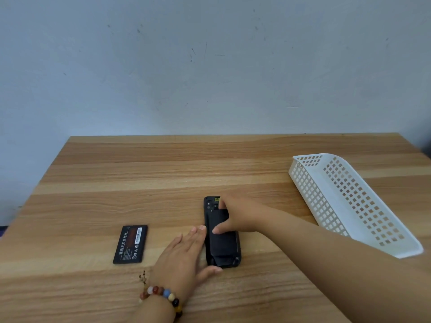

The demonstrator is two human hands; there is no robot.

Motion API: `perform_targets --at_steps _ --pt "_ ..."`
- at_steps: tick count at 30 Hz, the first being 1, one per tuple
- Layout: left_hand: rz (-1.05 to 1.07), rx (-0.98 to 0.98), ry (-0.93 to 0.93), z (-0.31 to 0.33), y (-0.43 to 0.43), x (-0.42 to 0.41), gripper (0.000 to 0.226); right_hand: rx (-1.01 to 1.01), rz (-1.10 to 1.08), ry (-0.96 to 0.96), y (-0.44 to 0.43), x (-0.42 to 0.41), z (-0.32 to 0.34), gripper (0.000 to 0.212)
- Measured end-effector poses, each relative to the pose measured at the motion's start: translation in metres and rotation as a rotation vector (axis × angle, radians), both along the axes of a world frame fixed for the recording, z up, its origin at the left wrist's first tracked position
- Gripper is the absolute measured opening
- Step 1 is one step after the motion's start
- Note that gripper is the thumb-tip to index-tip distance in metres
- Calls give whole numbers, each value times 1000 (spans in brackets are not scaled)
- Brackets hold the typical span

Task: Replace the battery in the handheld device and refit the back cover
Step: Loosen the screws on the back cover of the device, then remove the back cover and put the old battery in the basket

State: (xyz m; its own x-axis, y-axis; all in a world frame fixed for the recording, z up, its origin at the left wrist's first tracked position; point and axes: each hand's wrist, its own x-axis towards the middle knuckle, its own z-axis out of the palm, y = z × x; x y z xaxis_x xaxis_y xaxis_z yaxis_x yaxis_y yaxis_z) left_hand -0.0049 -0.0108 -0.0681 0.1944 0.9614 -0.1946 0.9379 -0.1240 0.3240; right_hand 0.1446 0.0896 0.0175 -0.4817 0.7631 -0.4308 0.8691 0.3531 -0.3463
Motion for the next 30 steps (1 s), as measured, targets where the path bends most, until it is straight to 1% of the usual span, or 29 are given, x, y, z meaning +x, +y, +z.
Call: perform_targets --at_steps 2,3,4,5,6,8,10,12,14,15,17,19,21,23,26,30 --pt "-6 58 19 8 0 1 94 -92 -69 126 2 3 6 39" --pt "-6 91 11 7 1 1 102 -136 -104 206 2 7 10 31" --pt "-5 114 -11 3 2 0 110 -161 -135 287 0 11 16 28" --pt "-12 142 -2 1 2 0 112 -164 -164 371 -2 17 22 28" --pt "-13 131 -1 1 2 0 108 -140 -190 461 -5 24 28 26" --pt "14 5 -19 0 1 0 93 -19 -246 634 -14 41 33 22" --pt "17 -25 -31 0 0 0 88 179 -300 720 -30 62 28 30" --pt "-1 -2 -29 0 -1 1 88 469 -284 655 -47 82 10 32" --pt "-1 27 -6 1 -1 3 88 730 -185 540 -61 100 -20 27" --pt "-1 46 1 0 -1 3 88 819 -129 472 -67 109 -36 24" --pt "12 59 14 -2 -3 3 90 915 -65 362 -76 122 -65 21" --pt "24 76 14 -1 -4 2 97 976 -46 306 -81 130 -84 11" --pt "-6 104 -16 -2 -2 2 114 1003 -46 288 -83 134 -98 31" --pt "-1 102 -21 2 -4 3 122 1004 -50 297 -84 135 -106 50" --pt "8 89 -4 4 -4 4 126 941 -55 286 -86 133 -114 57" --pt "2 93 -9 6 -4 4 125 867 -57 261 -85 134 -116 63"
